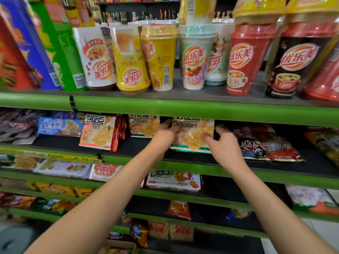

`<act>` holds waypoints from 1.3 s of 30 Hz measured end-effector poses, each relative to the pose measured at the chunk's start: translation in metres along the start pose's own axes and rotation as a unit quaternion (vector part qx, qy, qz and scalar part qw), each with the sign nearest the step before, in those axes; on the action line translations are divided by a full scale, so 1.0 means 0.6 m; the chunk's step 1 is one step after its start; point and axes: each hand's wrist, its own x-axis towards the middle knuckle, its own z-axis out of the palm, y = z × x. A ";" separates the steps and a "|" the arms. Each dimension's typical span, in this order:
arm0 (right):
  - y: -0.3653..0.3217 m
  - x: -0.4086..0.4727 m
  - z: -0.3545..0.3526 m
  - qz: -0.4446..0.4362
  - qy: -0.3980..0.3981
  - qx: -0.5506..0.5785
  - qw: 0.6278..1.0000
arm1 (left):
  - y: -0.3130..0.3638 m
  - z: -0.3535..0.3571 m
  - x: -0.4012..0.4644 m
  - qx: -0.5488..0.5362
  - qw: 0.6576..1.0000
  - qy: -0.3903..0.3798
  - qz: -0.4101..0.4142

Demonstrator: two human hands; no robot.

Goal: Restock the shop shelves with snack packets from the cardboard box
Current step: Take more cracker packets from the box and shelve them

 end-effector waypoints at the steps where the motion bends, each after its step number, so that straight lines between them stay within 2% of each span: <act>1: -0.002 -0.005 0.006 0.000 -0.009 0.003 1.000 | -0.003 -0.020 -0.008 -0.016 1.000 -0.016 -0.001; 6: -0.016 -0.017 0.052 0.012 -0.036 0.021 0.999 | -0.018 -0.092 -0.022 0.020 0.999 -0.028 0.003; 11: -0.004 -0.016 0.090 0.030 -0.047 0.075 0.996 | -0.030 -0.116 -0.016 -0.016 0.999 -0.027 -0.023; 17: 0.015 -0.003 0.096 0.121 0.029 0.281 0.952 | -0.028 -0.137 -0.016 -0.123 0.991 -0.030 -0.037; 22: 0.025 -0.001 0.099 0.090 0.026 0.237 0.967 | -0.027 -0.145 -0.018 -0.143 0.989 -0.031 -0.015; 26: 0.025 0.003 0.099 0.091 0.021 0.246 0.965 | -0.029 -0.147 -0.015 -0.156 0.988 -0.015 -0.019; 33: 0.030 0.005 0.095 0.078 0.002 0.251 0.965 | -0.027 -0.148 -0.013 -0.061 0.998 0.001 0.005; 39: 0.029 0.012 0.093 0.079 0.027 0.250 0.965 | -0.015 -0.150 -0.005 -0.001 0.999 0.038 0.011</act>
